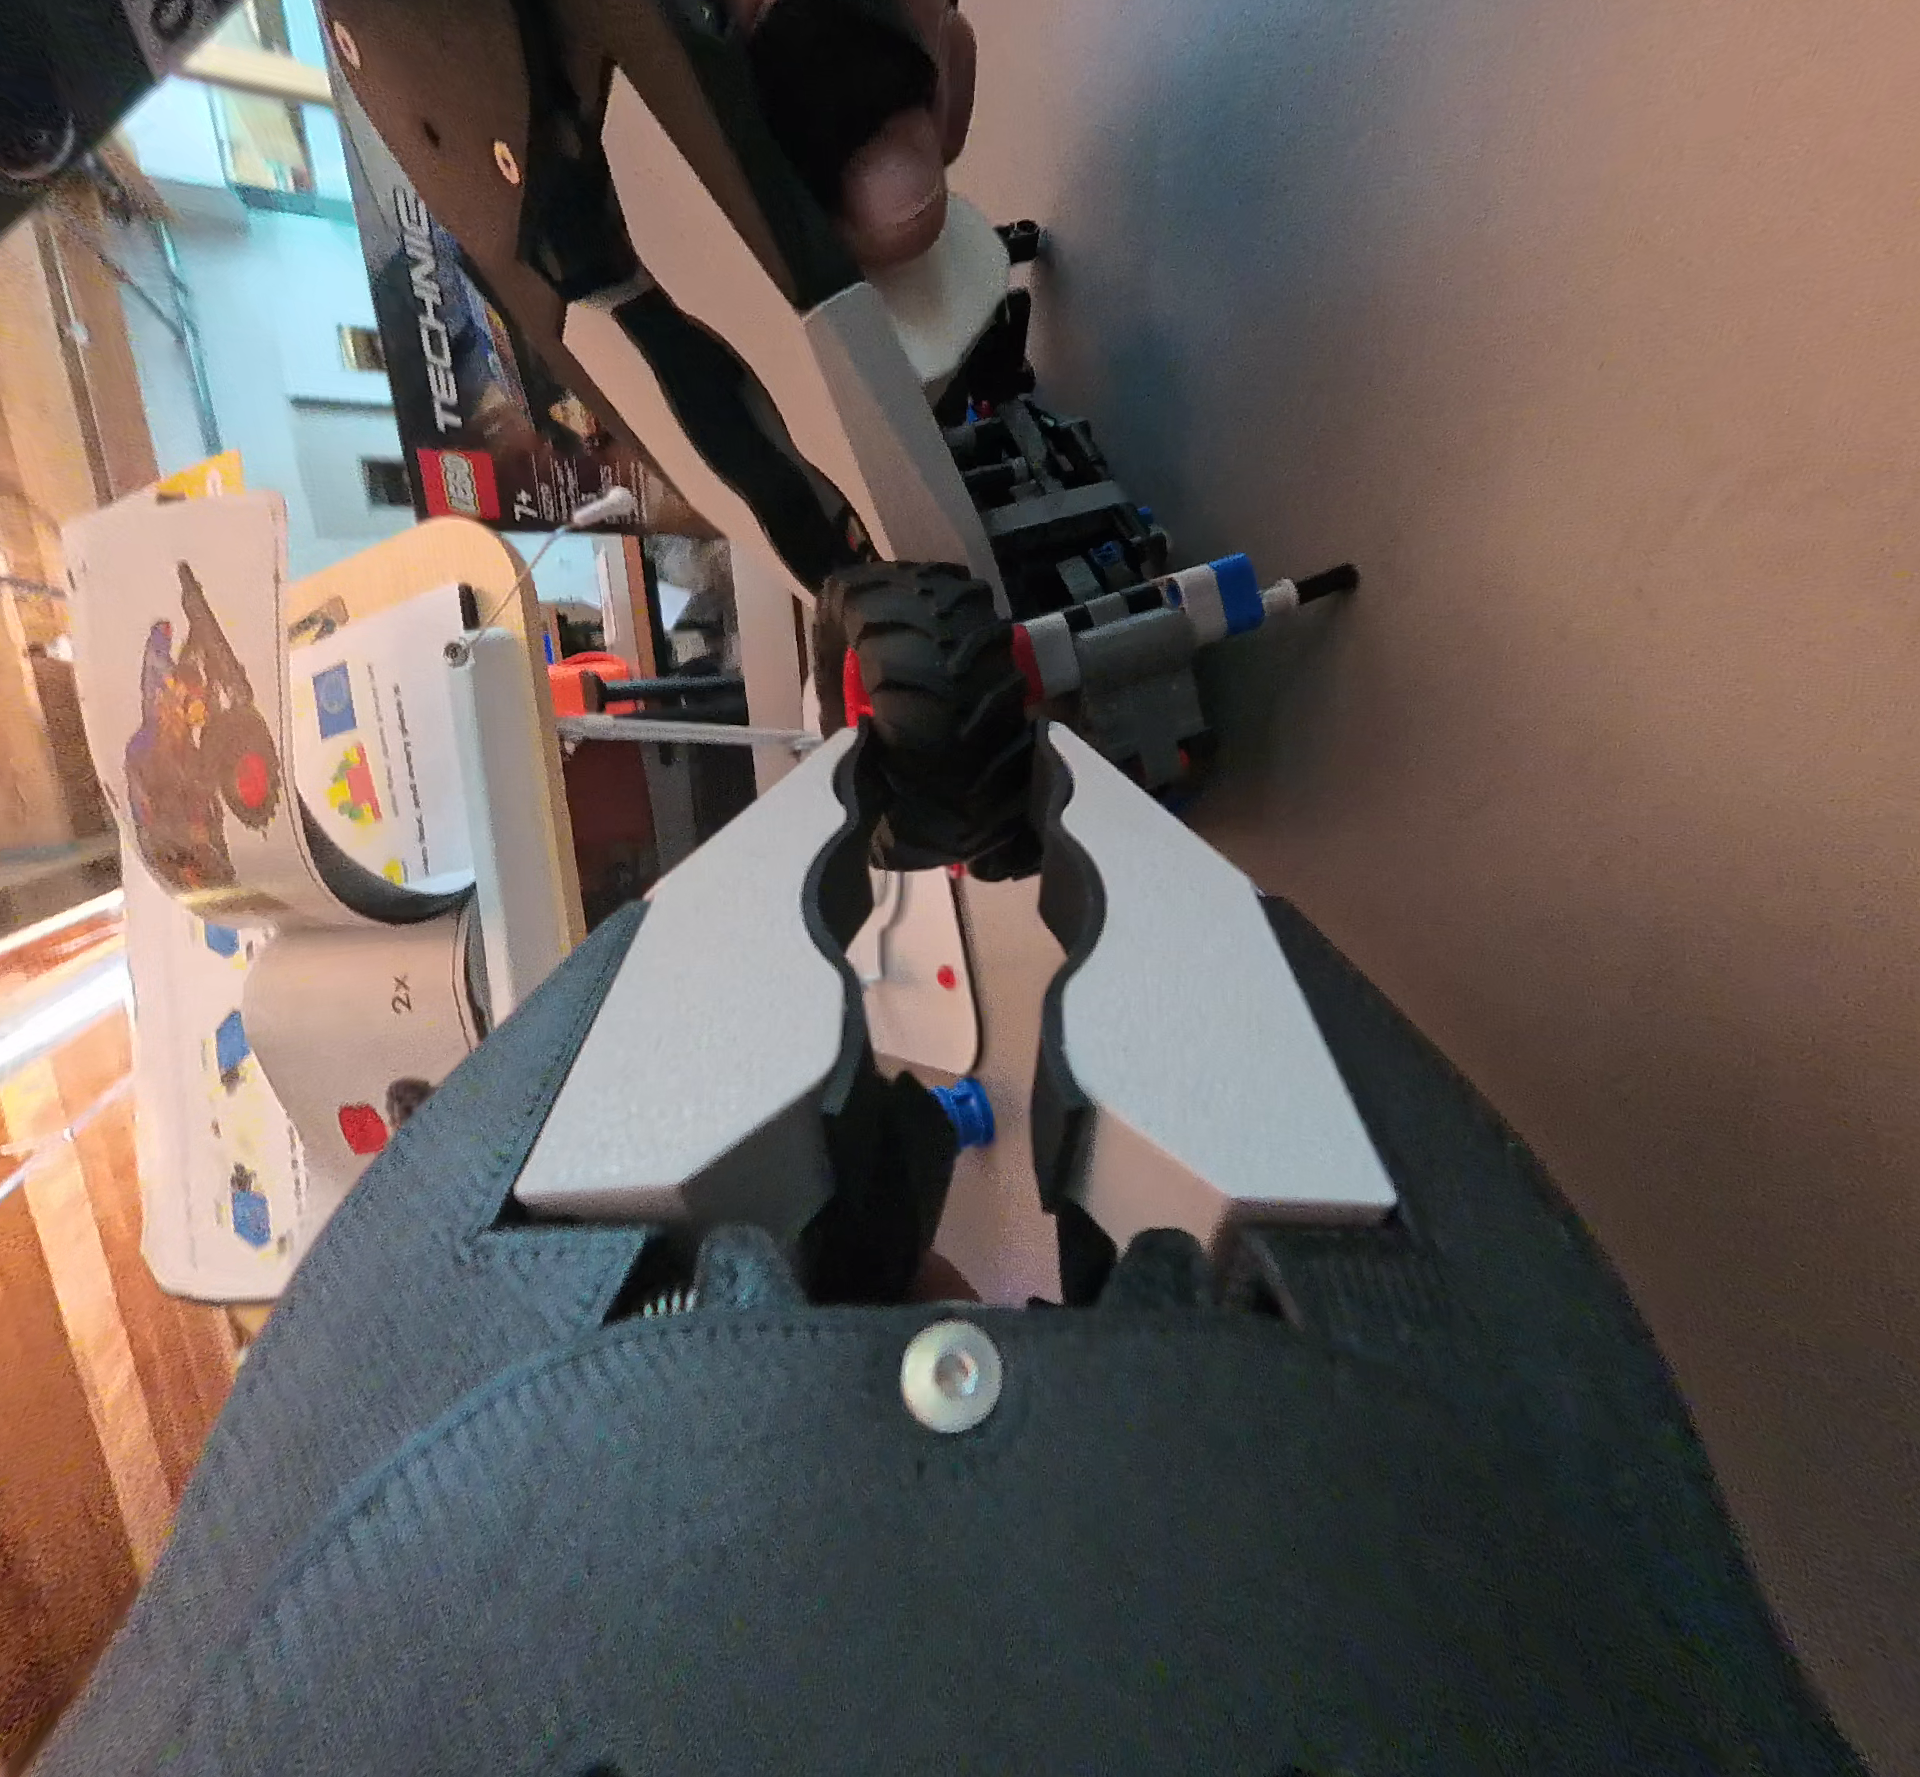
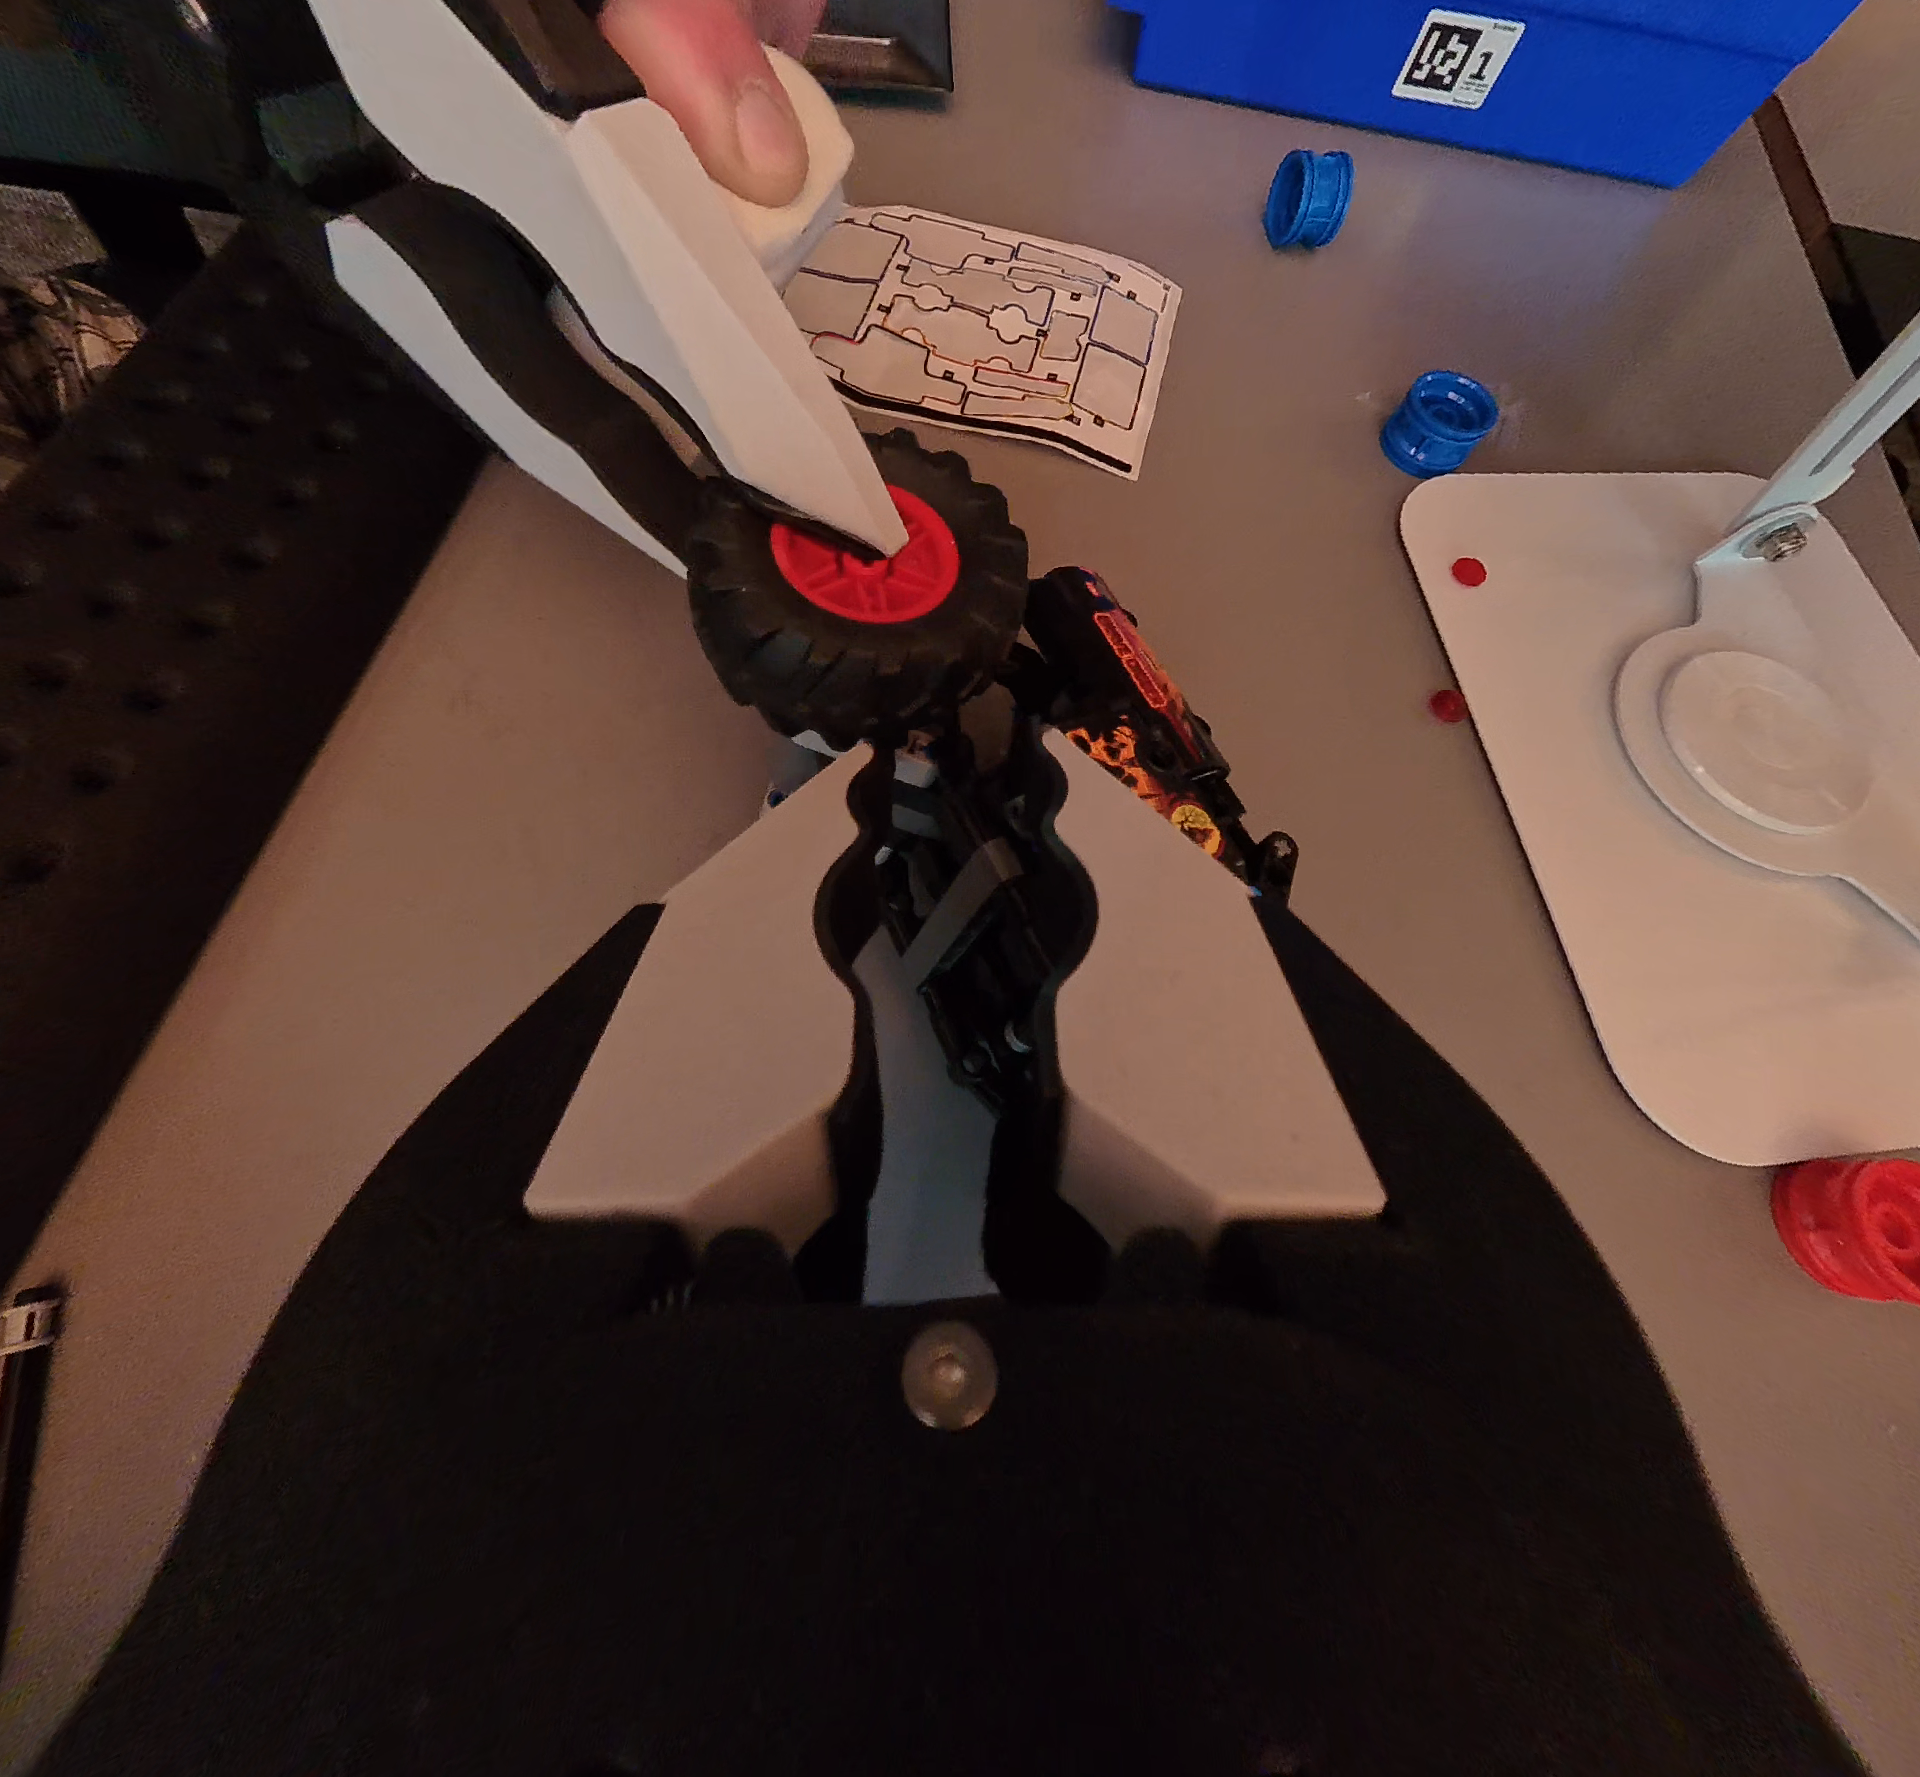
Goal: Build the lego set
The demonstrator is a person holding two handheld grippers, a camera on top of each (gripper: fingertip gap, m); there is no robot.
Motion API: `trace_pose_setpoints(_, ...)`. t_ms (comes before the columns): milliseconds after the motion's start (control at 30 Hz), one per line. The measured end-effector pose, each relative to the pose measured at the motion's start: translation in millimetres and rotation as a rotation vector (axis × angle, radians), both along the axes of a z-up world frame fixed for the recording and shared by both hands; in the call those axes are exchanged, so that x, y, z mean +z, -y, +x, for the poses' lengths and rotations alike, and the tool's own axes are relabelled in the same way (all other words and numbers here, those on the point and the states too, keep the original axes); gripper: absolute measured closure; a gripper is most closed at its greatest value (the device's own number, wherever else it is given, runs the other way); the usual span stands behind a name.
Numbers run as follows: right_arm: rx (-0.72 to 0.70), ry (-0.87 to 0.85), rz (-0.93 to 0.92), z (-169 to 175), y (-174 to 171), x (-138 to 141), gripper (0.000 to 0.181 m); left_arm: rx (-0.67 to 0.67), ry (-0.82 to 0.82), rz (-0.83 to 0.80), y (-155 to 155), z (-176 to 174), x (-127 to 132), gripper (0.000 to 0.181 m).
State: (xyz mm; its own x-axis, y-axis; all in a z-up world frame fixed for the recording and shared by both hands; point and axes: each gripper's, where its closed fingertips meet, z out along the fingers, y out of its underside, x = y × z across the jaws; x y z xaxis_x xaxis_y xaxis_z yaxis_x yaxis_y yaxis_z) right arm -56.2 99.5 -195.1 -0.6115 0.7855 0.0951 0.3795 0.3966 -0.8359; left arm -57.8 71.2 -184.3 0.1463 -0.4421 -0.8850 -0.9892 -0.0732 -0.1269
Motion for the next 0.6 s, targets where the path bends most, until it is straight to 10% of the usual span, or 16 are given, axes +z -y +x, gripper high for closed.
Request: trace_pose_setpoints(600,-0.017,0.037,-0.029,7.0,-5.3,1.7,0.154,0.097,-0.148,0.011,-3.1,1.0,-1.1,0.154)
